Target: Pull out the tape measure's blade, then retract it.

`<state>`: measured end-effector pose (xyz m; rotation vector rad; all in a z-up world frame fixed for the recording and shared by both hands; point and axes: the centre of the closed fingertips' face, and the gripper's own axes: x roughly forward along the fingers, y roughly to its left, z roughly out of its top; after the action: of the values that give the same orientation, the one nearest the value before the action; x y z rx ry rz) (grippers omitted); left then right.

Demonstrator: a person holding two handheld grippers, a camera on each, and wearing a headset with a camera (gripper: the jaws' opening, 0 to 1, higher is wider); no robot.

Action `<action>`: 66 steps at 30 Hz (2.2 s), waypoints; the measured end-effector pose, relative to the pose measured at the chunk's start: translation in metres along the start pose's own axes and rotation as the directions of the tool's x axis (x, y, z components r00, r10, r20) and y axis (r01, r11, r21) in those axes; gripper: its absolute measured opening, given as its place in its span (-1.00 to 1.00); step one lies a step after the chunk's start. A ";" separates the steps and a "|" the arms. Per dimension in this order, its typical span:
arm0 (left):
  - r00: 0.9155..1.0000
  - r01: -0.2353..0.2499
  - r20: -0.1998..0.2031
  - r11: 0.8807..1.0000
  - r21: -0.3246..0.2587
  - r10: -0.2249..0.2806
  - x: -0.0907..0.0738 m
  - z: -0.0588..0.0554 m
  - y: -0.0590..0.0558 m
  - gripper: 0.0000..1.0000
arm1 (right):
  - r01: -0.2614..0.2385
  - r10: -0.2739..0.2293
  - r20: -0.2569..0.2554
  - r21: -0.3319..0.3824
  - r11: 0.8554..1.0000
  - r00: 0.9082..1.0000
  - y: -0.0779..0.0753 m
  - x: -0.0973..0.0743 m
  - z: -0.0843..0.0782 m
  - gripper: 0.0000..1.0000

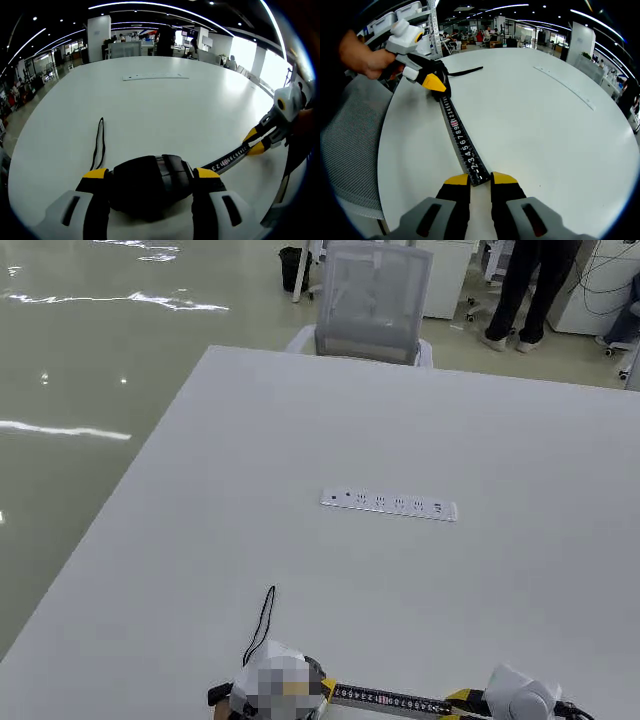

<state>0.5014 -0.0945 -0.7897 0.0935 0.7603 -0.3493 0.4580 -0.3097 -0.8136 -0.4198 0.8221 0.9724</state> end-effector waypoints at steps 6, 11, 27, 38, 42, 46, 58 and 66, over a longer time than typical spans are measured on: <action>1.000 0.001 0.001 1.000 -0.001 -0.001 0.000 0.000 0.000 0.27 | -0.002 0.002 0.002 -0.003 1.000 1.000 0.001 0.001 0.003 -0.72; 1.000 0.003 0.002 1.000 -0.002 -0.003 0.000 0.000 0.000 0.28 | -0.004 0.004 0.003 -0.005 1.000 1.000 0.002 0.003 0.004 -0.72; 1.000 0.004 0.003 1.000 0.000 -0.004 0.000 0.000 0.000 0.28 | -0.009 0.009 0.006 -0.009 1.000 1.000 0.004 0.006 0.007 -0.72; 1.000 0.008 0.003 1.000 0.000 -0.008 0.000 0.000 0.000 0.28 | -0.012 0.012 0.007 -0.014 1.000 1.000 0.006 0.008 0.010 -0.72; 1.000 0.009 0.003 1.000 -0.001 -0.009 0.000 0.000 0.000 0.28 | -0.013 0.013 0.012 -0.012 1.000 1.000 0.007 0.010 0.012 -0.72; 1.000 0.010 0.002 1.000 -0.001 -0.010 0.000 0.000 0.000 0.27 | -0.016 0.016 0.012 -0.015 1.000 1.000 0.008 0.010 0.014 -0.72; 1.000 0.010 0.005 1.000 0.000 -0.010 -0.001 0.000 0.000 0.28 | -0.020 0.020 0.015 -0.013 1.000 1.000 0.009 0.013 0.016 -0.72; 1.000 0.009 0.005 1.000 -0.001 -0.009 0.000 0.000 0.000 0.28 | -0.023 0.023 0.011 -0.018 1.000 1.000 0.011 0.014 0.020 -0.72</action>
<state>0.5014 -0.0945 -0.7896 0.0878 0.7562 -0.3579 0.4610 -0.2835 -0.8111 -0.4207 0.8096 1.0032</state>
